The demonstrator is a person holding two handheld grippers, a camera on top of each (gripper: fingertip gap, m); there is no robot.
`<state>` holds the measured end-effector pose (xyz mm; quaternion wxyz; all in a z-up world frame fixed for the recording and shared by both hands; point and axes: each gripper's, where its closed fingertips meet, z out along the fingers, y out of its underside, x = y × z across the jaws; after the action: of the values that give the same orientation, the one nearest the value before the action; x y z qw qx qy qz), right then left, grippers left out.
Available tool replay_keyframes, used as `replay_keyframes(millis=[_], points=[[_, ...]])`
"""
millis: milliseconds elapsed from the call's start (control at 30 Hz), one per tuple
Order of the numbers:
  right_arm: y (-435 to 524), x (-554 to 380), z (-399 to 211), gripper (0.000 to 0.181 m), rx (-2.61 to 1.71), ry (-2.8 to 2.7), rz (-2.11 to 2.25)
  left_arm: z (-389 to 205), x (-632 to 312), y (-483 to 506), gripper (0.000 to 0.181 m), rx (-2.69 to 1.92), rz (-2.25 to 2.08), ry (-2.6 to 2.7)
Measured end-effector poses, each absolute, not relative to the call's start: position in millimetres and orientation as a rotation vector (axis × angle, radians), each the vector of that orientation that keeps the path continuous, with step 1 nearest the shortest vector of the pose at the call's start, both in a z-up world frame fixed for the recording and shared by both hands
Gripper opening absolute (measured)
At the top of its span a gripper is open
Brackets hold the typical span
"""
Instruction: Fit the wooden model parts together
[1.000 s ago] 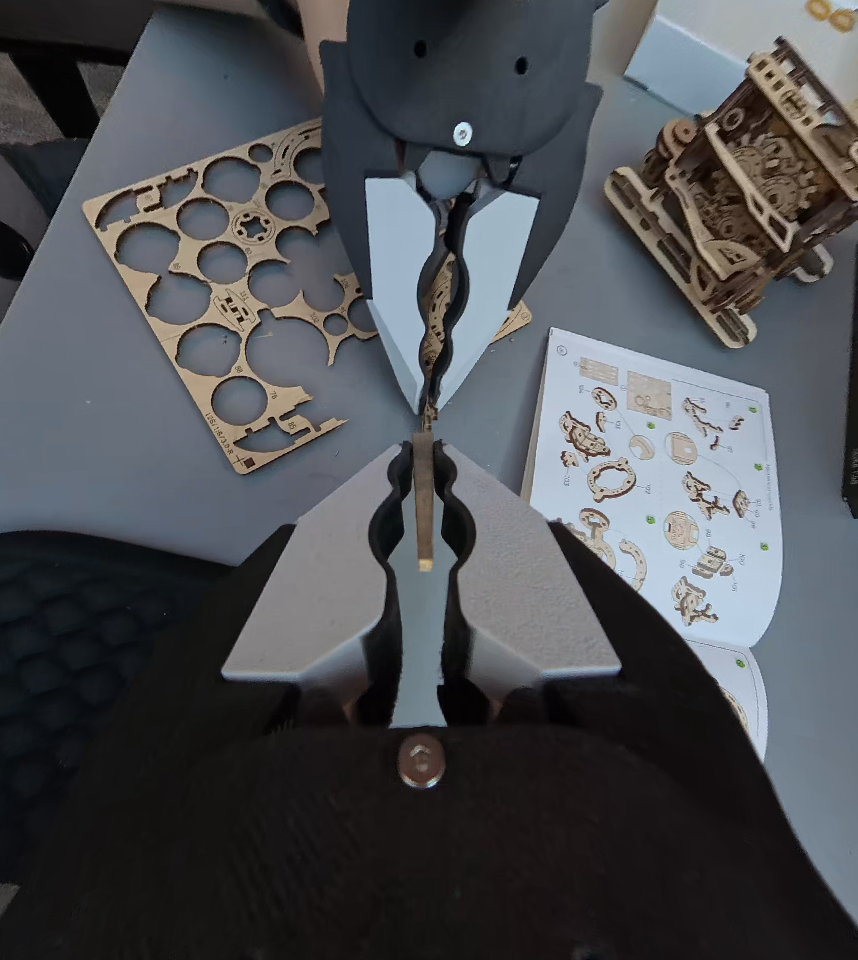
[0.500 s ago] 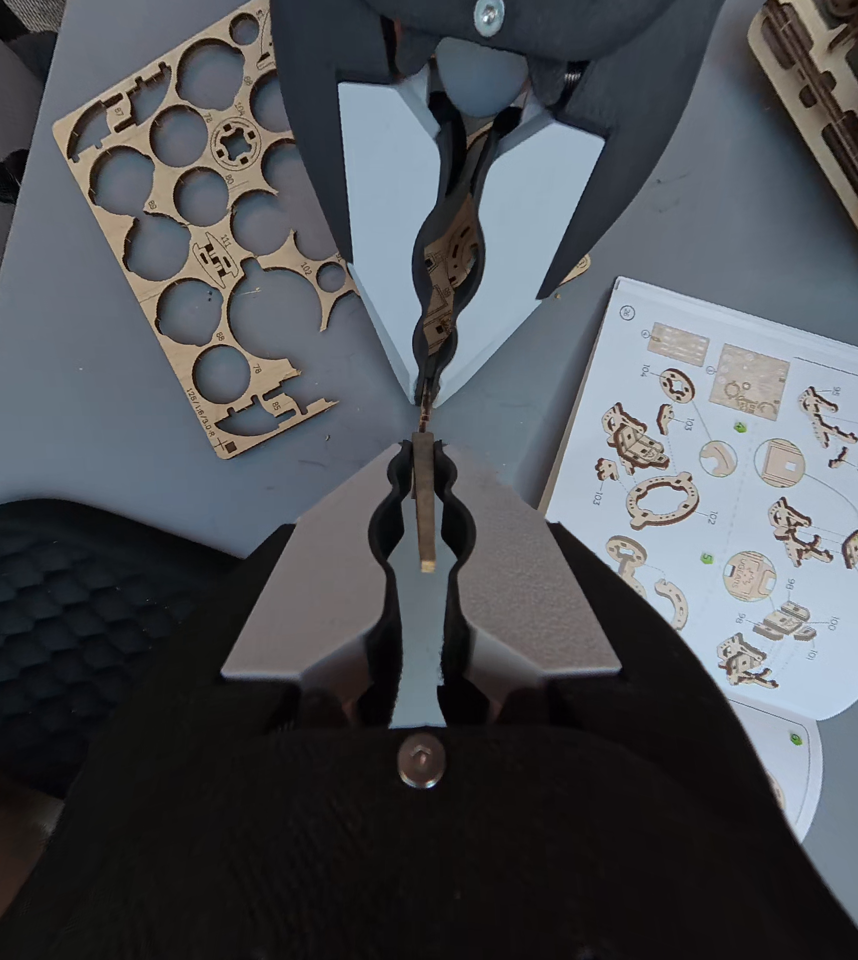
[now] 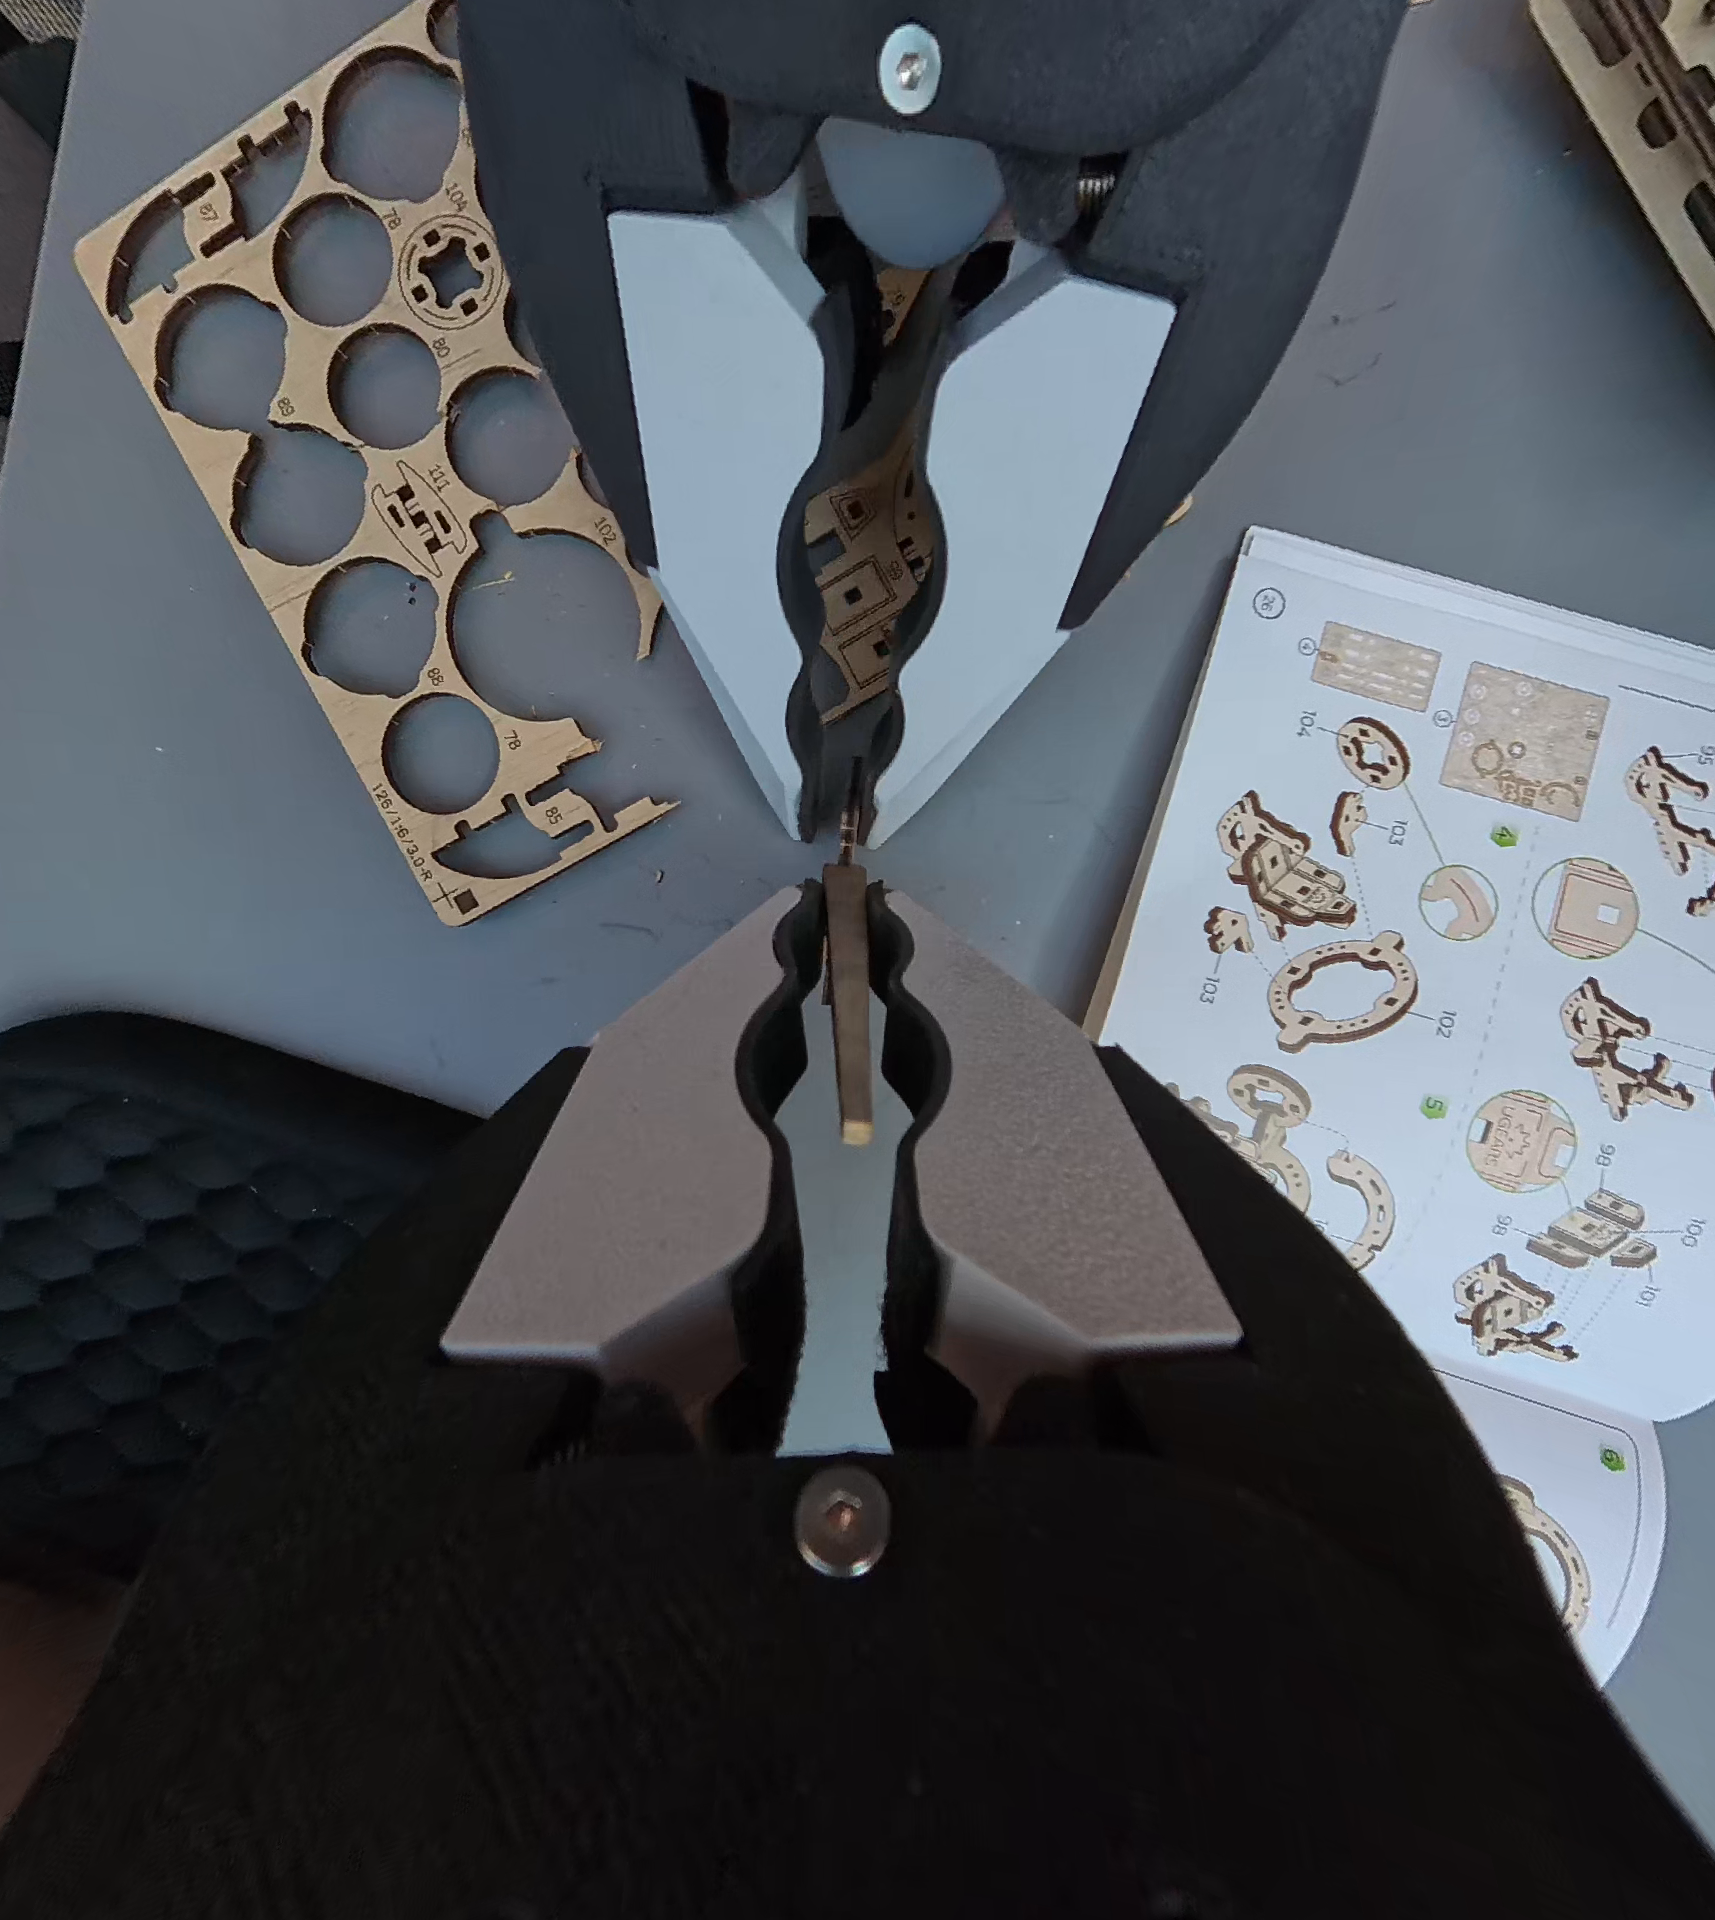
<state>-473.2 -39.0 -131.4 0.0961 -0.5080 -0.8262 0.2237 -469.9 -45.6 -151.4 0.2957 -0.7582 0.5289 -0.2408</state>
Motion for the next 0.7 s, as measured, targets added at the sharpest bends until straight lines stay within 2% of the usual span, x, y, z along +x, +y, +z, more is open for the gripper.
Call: replay_keyframes(millis=[67, 467, 700], points=[[-39.2, -472.9, -131.4, 0.006, -1.505, -2.45, 0.655, -151.4, -469.0, -42.7, 0.0, -2.011, -0.624, 1.395], [-42.8, -476.3, -131.6, 0.004, -1.547, -2.486, 0.416, -151.9, -468.7, -43.7, 0.0, -1.989, -0.609, 1.395], [-44.0, -475.0, -132.2, 0.005, -1.548, -2.495, 0.434, -151.4, -465.9, -44.6, 0.0, -1.991, -0.637, 1.374]])
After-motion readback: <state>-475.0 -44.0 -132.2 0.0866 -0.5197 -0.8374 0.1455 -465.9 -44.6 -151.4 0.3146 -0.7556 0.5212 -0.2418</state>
